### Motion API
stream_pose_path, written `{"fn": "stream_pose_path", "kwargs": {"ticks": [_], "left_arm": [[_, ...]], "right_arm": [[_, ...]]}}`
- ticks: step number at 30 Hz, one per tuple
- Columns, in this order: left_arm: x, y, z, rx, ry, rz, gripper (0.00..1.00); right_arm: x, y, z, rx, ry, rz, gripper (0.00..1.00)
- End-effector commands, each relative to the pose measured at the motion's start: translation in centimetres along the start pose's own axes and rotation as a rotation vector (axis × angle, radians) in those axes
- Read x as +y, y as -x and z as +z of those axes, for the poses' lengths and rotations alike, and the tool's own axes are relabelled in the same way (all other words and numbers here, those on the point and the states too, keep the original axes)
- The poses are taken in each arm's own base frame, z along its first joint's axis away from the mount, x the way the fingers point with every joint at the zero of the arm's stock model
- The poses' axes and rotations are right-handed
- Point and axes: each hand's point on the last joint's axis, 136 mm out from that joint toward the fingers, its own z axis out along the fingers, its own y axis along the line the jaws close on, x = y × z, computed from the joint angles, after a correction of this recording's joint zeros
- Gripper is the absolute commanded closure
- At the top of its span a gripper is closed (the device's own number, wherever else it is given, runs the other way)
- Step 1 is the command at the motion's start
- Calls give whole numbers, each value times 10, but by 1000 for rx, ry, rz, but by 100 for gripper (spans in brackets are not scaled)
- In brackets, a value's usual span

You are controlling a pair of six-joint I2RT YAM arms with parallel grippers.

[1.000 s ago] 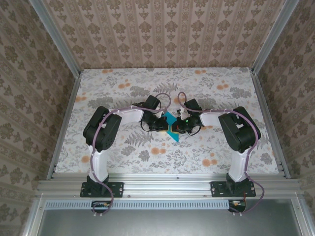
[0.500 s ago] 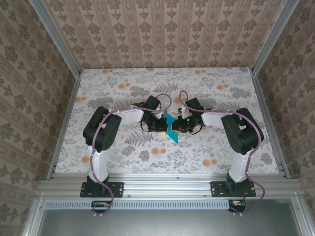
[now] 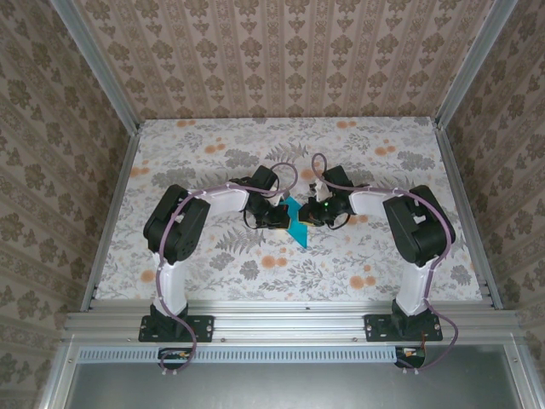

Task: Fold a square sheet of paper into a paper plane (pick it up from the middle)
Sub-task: Third fold the triangle at the center of the table.

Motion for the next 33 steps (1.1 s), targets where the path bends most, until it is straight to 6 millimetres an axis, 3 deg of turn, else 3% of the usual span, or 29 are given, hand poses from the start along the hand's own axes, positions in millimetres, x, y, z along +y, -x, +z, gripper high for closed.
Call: {"fn": "stream_pose_path", "kwargs": {"ticks": [1, 14, 23, 33], "left_arm": [[27, -20, 5, 69, 116, -22, 97], [43, -30, 10, 111, 172, -7, 97], [50, -35, 14, 132, 188, -2, 98], [53, -38, 16, 140, 194, -1, 98]], "right_arm": [[-12, 4, 6, 9, -42, 12, 85], [-24, 9, 13, 17, -72, 20, 85], [-12, 24, 2, -29, -63, -5, 85], [-27, 26, 15, -6, -97, 17, 85]]}}
